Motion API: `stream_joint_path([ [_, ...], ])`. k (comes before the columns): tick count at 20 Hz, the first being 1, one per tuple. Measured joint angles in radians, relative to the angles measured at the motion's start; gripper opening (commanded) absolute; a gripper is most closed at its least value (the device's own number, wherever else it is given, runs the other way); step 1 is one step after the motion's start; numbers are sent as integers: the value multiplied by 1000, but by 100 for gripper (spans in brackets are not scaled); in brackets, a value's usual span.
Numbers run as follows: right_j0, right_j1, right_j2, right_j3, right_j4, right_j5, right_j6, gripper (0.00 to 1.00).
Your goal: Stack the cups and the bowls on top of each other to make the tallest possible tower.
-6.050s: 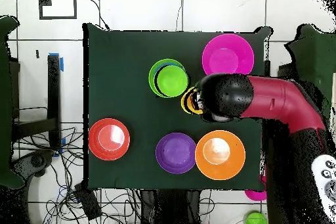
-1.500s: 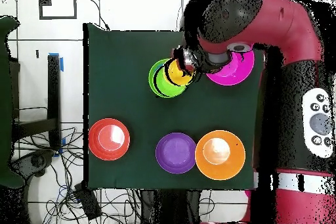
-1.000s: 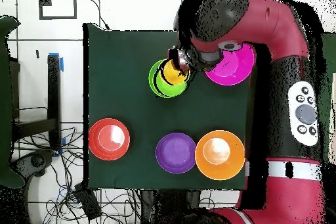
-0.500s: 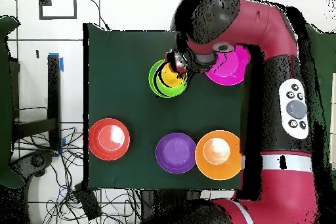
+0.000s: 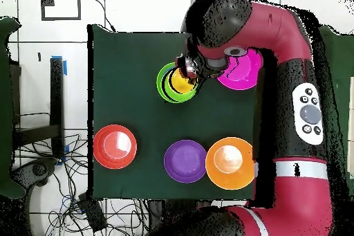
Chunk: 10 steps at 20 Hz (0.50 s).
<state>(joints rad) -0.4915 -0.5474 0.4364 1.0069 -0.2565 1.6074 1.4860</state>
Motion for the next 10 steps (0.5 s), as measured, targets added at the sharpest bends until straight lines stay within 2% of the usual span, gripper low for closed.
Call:
stream_joint_path([
  [10, 0, 0, -6, 0, -2, 0, 0, 0],
])
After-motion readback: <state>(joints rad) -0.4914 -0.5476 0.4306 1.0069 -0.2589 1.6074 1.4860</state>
